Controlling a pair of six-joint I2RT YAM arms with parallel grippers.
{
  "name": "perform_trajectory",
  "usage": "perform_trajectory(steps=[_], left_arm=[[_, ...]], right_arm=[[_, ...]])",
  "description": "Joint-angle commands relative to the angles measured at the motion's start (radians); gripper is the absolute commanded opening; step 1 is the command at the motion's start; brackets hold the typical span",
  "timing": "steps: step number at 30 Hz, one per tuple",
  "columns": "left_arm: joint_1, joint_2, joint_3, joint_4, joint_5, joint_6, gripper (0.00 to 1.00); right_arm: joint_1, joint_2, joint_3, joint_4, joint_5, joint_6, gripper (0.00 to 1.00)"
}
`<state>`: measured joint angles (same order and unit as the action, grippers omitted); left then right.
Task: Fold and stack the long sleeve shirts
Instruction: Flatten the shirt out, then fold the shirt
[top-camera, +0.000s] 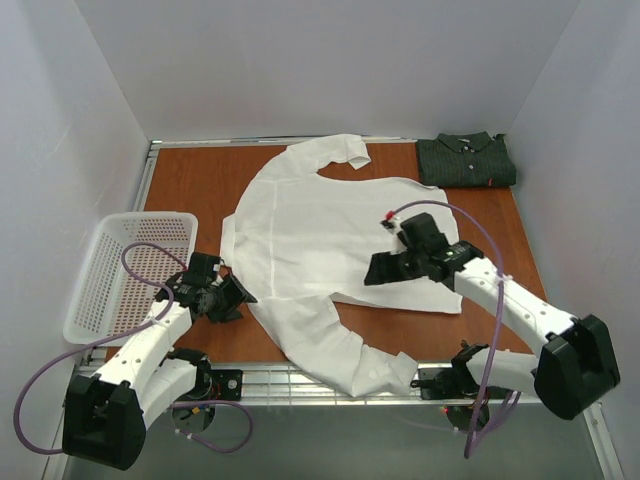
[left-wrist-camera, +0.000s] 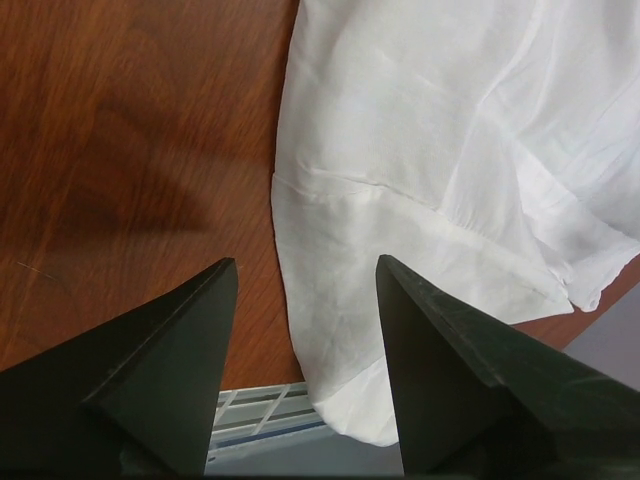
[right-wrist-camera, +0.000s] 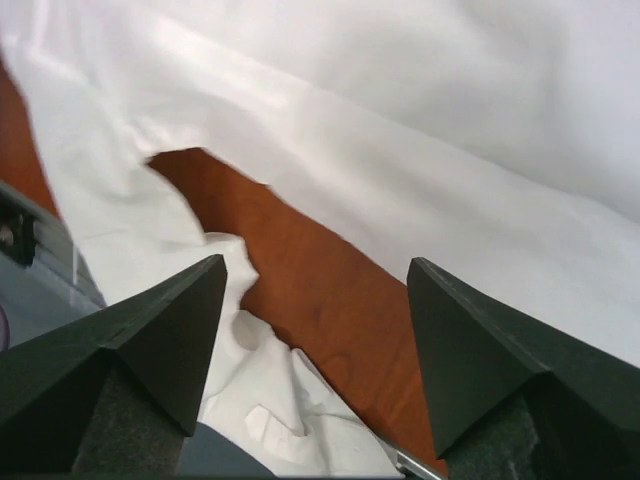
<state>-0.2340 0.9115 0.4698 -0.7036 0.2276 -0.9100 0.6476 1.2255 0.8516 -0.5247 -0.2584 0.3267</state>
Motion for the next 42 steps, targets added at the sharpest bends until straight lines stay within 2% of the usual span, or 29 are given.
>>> perform_trajectory(steps=[1,2,4,6,9,12,15,20,23,28,31,32,37,40,42], left_arm=[[-0.008,0.023,0.0,-0.01,-0.002,-0.021,0.54],[-0.01,0.035,0.003,-0.004,-0.01,-0.02,0.53],[-0.01,0.072,0.016,0.0,-0.03,-0.01,0.53],[-0.013,0.093,0.024,0.012,-0.059,-0.004,0.52],[-0.019,0.13,0.03,0.032,-0.094,-0.001,0.49],[-0.025,0.153,0.03,0.059,-0.108,-0.001,0.46],[-0.034,0.167,0.027,0.084,-0.105,-0.009,0.45],[-0.057,0.184,0.027,0.127,-0.114,-0.035,0.45],[-0.07,0.197,0.041,0.144,-0.126,-0.049,0.45],[-0.097,0.237,0.047,0.161,-0.18,-0.056,0.42],[-0.108,0.247,0.041,0.162,-0.182,-0.056,0.34],[-0.111,0.244,0.04,0.161,-0.182,-0.053,0.27],[-0.116,0.213,0.036,0.148,-0.172,-0.04,0.08],[-0.117,0.208,0.038,0.144,-0.163,-0.015,0.0],[-0.117,0.207,0.046,0.13,-0.154,-0.004,0.0]], right_arm=[[-0.19,-0.11,-0.121,-0.081,0.05,0.09,0.71],[-0.231,-0.151,-0.14,-0.092,0.059,0.092,0.75],[-0.347,-0.185,-0.198,-0.112,0.083,0.084,0.79],[-0.455,-0.222,-0.229,-0.123,0.088,0.068,0.79],[-0.551,-0.247,-0.258,-0.136,0.137,0.058,0.75],[-0.604,-0.256,-0.267,-0.138,0.199,0.063,0.72],[-0.638,-0.262,-0.278,-0.136,0.237,0.077,0.74],[-0.684,-0.297,-0.289,-0.129,0.297,0.112,0.91],[-0.692,-0.31,-0.287,-0.123,0.309,0.127,0.92],[-0.7,-0.316,-0.321,-0.103,0.326,0.159,0.86],[-0.707,-0.316,-0.35,-0.089,0.327,0.199,0.84],[-0.709,-0.316,-0.355,-0.087,0.332,0.218,0.84],[-0.712,-0.31,-0.393,-0.081,0.338,0.276,0.81],[-0.712,-0.302,-0.41,-0.063,0.341,0.298,0.79],[-0.712,-0.299,-0.428,-0.04,0.337,0.304,0.78]])
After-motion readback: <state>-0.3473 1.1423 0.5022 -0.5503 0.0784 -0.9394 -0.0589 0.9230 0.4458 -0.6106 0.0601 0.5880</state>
